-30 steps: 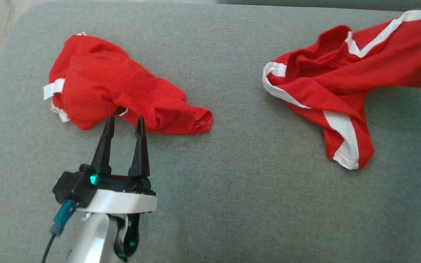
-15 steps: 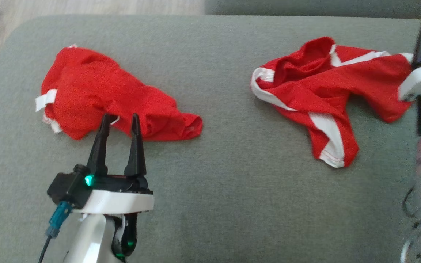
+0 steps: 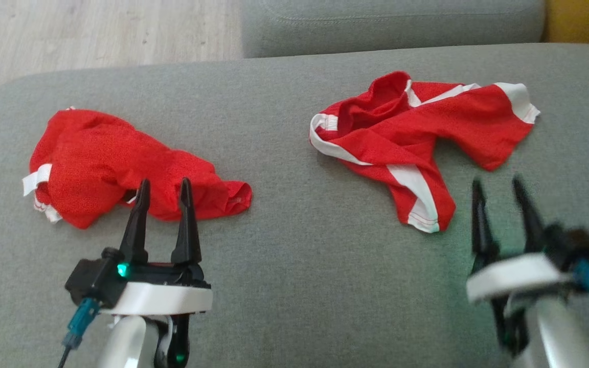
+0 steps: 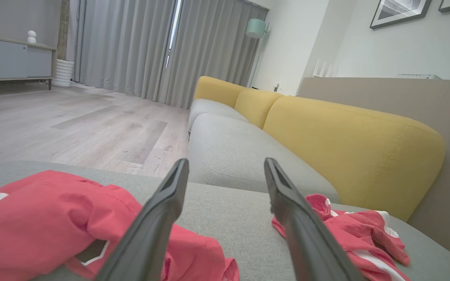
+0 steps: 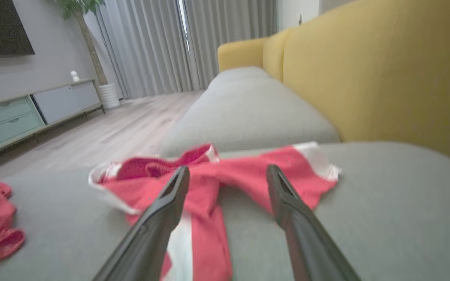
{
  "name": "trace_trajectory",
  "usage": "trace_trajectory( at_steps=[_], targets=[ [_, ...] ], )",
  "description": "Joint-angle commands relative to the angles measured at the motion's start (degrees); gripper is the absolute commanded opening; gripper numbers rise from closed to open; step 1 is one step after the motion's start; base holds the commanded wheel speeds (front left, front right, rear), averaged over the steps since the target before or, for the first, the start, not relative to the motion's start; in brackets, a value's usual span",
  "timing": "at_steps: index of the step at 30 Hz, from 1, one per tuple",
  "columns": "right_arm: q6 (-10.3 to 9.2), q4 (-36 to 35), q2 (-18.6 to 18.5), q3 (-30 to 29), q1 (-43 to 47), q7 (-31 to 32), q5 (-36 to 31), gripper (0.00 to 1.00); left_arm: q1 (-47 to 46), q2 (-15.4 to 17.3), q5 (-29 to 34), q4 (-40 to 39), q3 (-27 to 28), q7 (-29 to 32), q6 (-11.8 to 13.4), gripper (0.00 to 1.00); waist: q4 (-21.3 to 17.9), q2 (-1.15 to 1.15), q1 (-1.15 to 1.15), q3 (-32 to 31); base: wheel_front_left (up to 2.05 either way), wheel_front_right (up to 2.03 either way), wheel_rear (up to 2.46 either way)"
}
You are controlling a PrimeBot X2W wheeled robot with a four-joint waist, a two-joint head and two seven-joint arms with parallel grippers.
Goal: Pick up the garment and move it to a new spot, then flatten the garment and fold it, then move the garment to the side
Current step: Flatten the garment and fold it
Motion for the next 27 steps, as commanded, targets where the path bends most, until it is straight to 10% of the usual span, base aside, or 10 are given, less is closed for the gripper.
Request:
trace_trajectory(
  at_steps=[1,21,22,23,27],
  targets=[
    [-0.04,-2.54,0.04,2.78,1.28,-0.57,1.59,1.00,-1.25,0.12,0.25,-1.81,1.75,-0.46,0.14,1.00,-0.37,0.00,0.01,-0.23,0.00,0.00,0.00],
    [-0.04,7.60,0.06,6.86,-0.89,4.05,-0.65,1.00,-3.93,0.12,-0.26,-1.05,-0.19,-0.46,-0.04,1.00,4.29,0.00,0.01,4.57,0.00,0.00,0.00],
    [-0.04,8.88,0.06,7.08,-1.39,4.39,-0.85,0.95,-3.99,0.12,-0.28,-1.00,-0.21,-0.46,-0.01,1.00,4.46,0.00,0.01,4.59,0.00,0.00,0.00],
    [-0.04,10.10,0.06,7.21,-1.83,4.72,-1.11,0.02,-4.00,0.12,-0.29,-0.95,-0.22,-0.46,0.01,1.00,4.60,0.00,0.01,4.56,0.00,0.00,0.00],
    [-0.04,12.61,0.06,6.46,-3.18,4.11,-3.99,0.00,-3.81,0.12,-0.23,-0.87,0.14,-0.46,0.23,1.00,4.35,0.00,0.01,4.36,0.00,0.00,0.00]
  ],
)
